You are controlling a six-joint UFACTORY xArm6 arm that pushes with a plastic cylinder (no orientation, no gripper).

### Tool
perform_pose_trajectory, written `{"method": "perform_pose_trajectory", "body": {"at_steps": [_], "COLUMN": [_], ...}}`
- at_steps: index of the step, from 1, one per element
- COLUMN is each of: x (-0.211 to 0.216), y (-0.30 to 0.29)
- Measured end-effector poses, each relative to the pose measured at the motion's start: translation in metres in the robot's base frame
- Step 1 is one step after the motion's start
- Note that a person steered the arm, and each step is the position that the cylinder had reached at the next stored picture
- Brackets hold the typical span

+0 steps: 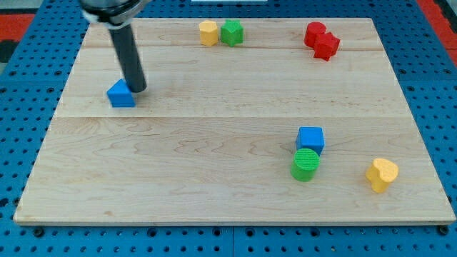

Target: Move the blue cube towards left side

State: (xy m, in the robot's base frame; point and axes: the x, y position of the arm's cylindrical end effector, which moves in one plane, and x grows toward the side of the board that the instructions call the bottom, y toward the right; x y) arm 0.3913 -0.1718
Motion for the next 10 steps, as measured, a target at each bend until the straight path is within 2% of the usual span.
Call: {"method": "perform_pose_trajectory", "body": {"at_steps": [2,3,4,7,8,9,10], "x": [0.029,0.03,0.026,0.03,0.071,0.099,0.101], "y": [0.047,-0.017,0.051,0.378,0.424,0.389,0.332]}}
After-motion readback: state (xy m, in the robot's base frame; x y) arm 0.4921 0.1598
